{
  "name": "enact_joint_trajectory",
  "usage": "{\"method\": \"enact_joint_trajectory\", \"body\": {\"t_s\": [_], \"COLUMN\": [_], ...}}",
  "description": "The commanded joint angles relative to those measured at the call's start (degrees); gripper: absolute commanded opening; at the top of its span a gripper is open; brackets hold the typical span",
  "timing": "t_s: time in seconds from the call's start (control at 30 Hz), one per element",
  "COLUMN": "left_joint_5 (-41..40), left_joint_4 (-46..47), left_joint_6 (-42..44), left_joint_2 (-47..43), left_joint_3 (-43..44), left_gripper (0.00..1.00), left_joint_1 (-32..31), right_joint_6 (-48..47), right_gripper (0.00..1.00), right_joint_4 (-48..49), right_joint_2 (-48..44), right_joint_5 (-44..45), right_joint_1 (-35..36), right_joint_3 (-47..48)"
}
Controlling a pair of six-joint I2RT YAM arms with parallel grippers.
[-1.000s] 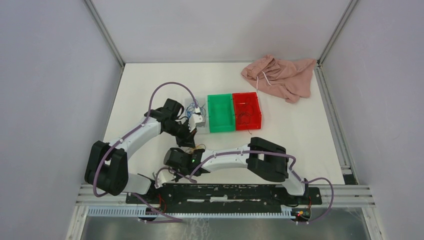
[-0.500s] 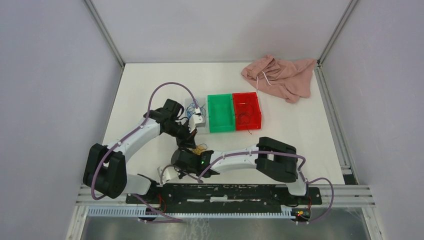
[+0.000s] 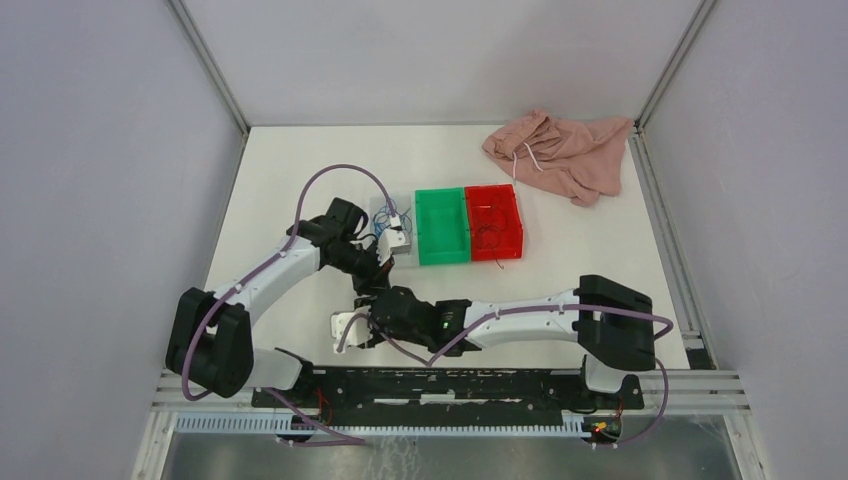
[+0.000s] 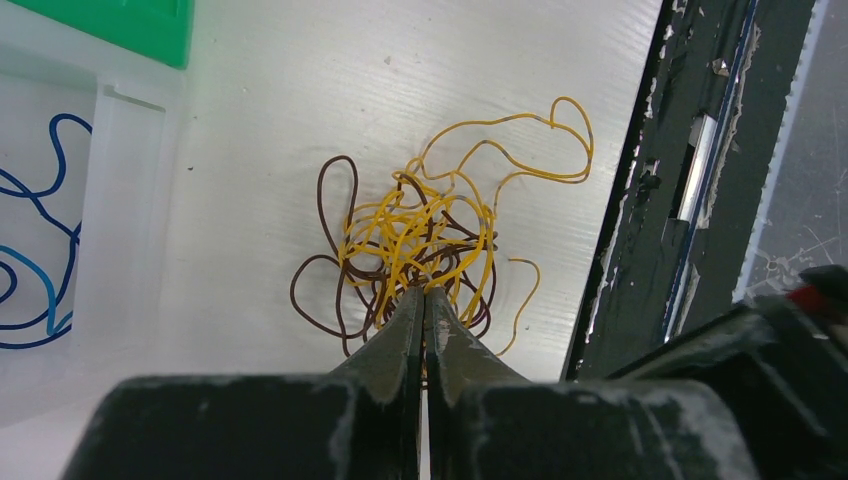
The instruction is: Untangle the cables
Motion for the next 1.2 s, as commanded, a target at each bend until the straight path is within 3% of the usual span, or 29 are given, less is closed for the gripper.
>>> {"method": "enact_joint_trajectory", "body": {"t_s": [0.0,0.33,0.47,0.57,0.77,0.83,0.97,1.17], "left_joint_5": [1.9,2.1,2.6,2.6,2.0,1.9,1.4,1.1], "left_joint_4": [0.9,-0.1,-0.3,-0.9,-1.3,-1.3,-1.3,-1.4], "left_joint_6": [-0.3,-0.1,0.0,0.4,1.5,1.5,1.6,1.9], "left_joint_2": [-1.7,-2.2,-2.1,-2.0,-1.6,-1.6,-2.0,-2.5], "left_joint_3": [0.0,0.1,0.3,0.7,0.8,0.9,0.8,0.4], "left_gripper": [0.04,0.03,0.03,0.03,0.03,0.03,0.03,0.03], "left_joint_1": [-0.6,-0.9,-1.0,-1.1,-1.1,-1.1,-1.1,-1.2], "right_joint_6": [-1.7,-6.7,-9.1,-9.3,-11.0,-11.5,-10.8,-8.5], "right_gripper": [0.54,0.52,0.45,0.36,0.36,0.30,0.01,0.00], "right_joint_4": [-2.6,-9.9,-17.5,-19.1,-26.1,-26.8,-24.3,-14.6], "right_joint_2": [3.7,14.0,19.0,19.3,19.4,19.4,18.3,11.7], "right_joint_5": [-2.7,-5.0,-3.1,-2.9,-3.1,-2.7,-1.3,2.0], "right_joint_1": [-0.1,-1.5,-1.7,-1.8,-1.7,-1.8,-1.9,-2.1], "right_joint_3": [2.4,13.3,18.7,18.8,20.5,20.9,20.6,15.1]}}
